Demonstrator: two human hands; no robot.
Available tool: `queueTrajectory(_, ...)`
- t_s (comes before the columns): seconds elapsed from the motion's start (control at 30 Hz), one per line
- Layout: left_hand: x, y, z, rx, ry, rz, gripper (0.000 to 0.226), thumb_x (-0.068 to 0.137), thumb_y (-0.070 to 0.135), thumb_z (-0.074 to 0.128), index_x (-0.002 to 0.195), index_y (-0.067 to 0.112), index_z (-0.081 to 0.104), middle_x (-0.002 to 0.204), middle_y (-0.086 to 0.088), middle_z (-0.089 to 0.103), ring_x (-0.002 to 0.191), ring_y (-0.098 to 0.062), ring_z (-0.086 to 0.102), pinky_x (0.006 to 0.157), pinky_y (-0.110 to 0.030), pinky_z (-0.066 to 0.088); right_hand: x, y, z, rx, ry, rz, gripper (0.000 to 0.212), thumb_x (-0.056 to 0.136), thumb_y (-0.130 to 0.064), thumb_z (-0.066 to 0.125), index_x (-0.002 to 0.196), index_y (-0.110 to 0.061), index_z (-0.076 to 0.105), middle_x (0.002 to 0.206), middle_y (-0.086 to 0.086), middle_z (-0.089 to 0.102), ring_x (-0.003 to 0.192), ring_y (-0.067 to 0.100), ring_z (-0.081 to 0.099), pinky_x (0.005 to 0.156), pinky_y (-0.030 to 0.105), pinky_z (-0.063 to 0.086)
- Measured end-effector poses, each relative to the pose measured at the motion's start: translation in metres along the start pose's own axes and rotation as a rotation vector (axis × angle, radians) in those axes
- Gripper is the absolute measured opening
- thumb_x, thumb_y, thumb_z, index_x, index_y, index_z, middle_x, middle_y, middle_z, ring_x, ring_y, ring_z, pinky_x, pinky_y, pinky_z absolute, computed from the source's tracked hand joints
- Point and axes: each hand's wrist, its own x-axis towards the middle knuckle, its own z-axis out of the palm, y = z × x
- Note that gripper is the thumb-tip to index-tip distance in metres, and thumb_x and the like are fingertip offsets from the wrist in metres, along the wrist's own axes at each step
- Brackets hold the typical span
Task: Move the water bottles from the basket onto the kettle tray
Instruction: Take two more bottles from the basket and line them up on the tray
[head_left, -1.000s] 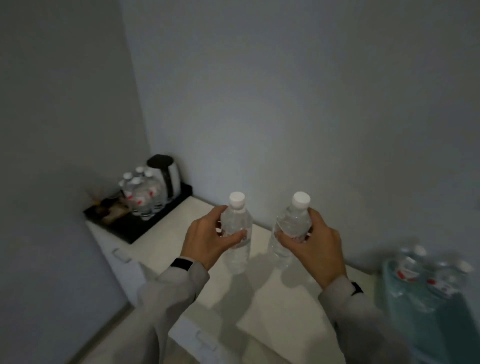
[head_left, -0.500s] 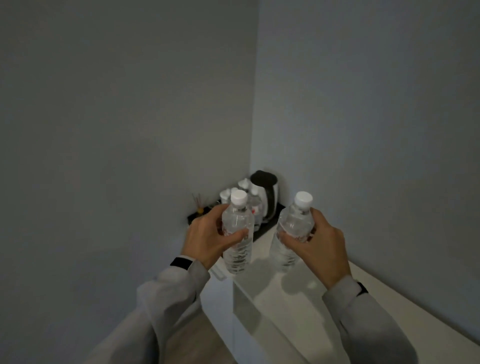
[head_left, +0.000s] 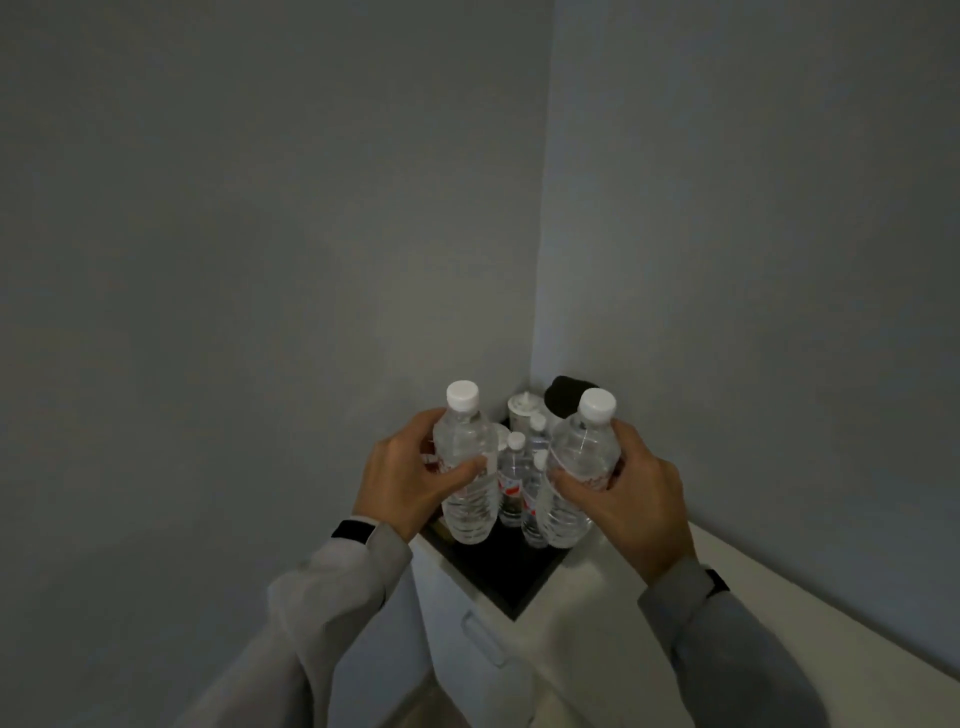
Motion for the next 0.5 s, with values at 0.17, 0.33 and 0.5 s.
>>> queueTrajectory(0.17, 0.044, -0.046, 0.002, -0.088, -0.107, 0.042, 0.054, 0.069, 0.043, 0.083, 0.117, 0.035, 0.058, 0.102, 0.024, 0.067, 0.092, 0.011, 0.063, 0.073, -0.007, 0.052, 0.014, -0.005, 0.043, -0.276, 0.17, 0.001, 0.062, 0.072, -0.035, 0.086, 0.123, -0.008, 0.062, 0.097, 0.009, 0.075, 0.082, 0.024, 0.071, 0.073, 0.041, 0.059)
queueTrajectory(0.33, 0.077, -0.089, 0.007, -0.149, -0.25, 0.084, 0.054, 0.067, 0.039, 0.085, 0.113, 0.043, 0.056, 0.096, 0.032, 0.064, 0.09, 0.014, 0.062, 0.069, -0.001, 0.047, 0.01, -0.007, 0.08, -0.303, 0.232, 0.143, 0.063, 0.075, -0.033, 0.084, 0.128, -0.01, 0.058, 0.113, 0.009, 0.072, 0.1, 0.029, 0.07, 0.083, 0.047, 0.057)
queueTrajectory(0.5, 0.092, -0.123, 0.016, -0.161, -0.372, 0.126, 0.06, 0.07, 0.038, 0.084, 0.123, 0.031, 0.057, 0.103, 0.016, 0.066, 0.09, -0.002, 0.063, 0.072, -0.001, 0.047, 0.006, -0.016, 0.11, -0.277, 0.308, 0.403, 0.062, 0.075, -0.037, 0.083, 0.127, -0.019, 0.056, 0.114, 0.006, 0.073, 0.104, 0.026, 0.068, 0.091, 0.042, 0.054)
